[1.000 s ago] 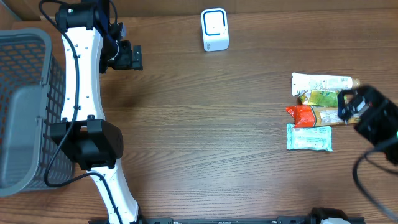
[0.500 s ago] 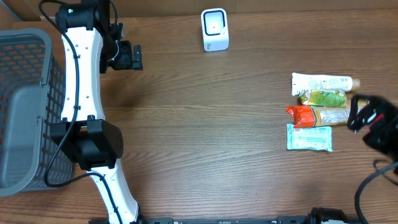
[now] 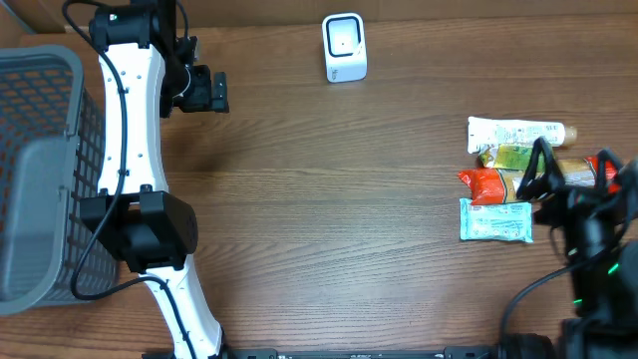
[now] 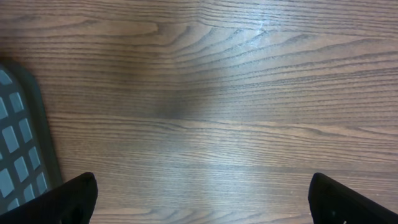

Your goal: Scan the item barcode

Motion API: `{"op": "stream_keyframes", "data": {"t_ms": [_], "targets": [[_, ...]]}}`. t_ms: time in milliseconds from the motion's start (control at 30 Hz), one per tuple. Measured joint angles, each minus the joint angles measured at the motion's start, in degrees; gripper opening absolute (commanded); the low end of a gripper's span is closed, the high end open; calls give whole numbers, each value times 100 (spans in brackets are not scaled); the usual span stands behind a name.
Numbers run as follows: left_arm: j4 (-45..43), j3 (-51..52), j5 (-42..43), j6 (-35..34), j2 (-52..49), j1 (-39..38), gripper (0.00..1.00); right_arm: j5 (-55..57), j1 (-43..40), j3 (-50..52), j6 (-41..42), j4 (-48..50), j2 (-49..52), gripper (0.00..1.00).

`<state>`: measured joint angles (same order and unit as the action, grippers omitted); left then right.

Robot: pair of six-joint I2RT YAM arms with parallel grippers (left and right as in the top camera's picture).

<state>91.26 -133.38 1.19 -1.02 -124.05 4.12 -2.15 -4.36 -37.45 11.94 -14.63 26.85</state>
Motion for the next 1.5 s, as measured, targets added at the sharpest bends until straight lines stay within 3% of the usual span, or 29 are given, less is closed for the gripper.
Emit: {"op": "stream_keyframes", "data": {"t_ms": [167,400,733,1500], "targets": [[0,0,4,-2,0,0,100,-44,0,2184,-120,1996,-1032,100],[0,0,4,-2,0,0,100,-61,105,3550,-146,2640,-1853,100],[2,0,4,0,0,0,100,-63,315,3639,-463,986,-2590,100],[2,0,4,0,0,0,100,-85,409,3639,-555,984,-2601,100]]}}
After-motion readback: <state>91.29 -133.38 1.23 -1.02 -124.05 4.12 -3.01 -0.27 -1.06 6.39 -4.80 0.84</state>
